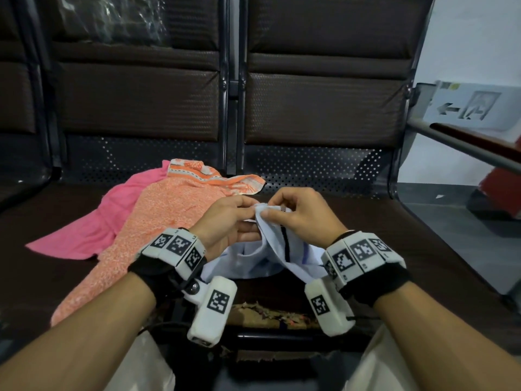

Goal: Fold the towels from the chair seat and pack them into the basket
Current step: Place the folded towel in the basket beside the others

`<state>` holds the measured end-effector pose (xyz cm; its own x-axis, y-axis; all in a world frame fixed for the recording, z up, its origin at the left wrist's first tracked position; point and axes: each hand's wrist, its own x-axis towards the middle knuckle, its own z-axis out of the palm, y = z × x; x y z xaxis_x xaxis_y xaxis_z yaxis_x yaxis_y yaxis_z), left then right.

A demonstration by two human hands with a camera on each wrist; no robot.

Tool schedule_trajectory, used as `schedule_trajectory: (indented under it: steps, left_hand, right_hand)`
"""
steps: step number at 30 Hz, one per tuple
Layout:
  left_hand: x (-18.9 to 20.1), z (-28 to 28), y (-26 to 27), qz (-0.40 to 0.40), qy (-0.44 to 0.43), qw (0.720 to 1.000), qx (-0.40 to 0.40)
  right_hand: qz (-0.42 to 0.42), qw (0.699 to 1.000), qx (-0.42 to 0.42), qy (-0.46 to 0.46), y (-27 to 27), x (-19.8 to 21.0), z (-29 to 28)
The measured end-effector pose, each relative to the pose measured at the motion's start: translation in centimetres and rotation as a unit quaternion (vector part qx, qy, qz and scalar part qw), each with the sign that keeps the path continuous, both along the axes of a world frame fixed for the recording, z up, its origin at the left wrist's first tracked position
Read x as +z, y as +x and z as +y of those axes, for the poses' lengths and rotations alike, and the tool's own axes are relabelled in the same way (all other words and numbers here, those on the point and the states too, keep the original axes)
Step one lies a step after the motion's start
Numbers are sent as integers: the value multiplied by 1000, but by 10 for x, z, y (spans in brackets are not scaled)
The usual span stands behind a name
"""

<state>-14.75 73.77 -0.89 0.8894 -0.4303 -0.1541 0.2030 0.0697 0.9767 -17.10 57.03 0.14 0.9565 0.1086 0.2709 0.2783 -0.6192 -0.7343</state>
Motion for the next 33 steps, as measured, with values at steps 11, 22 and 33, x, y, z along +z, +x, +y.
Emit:
schedule_trajectory:
  steps: [11,22,33]
  left_hand:
    - [3,-1,-7,-90,32,995,-14]
    - [7,5,-4,-117,83,982,125]
    - [18,54,-11,-43,65,972,223]
  right_hand:
    - [69,992,1,104,8,-4,-2]
    - [55,998,39,-4,-3,3,5]
    - [148,875,99,-450,-26,-20,-27]
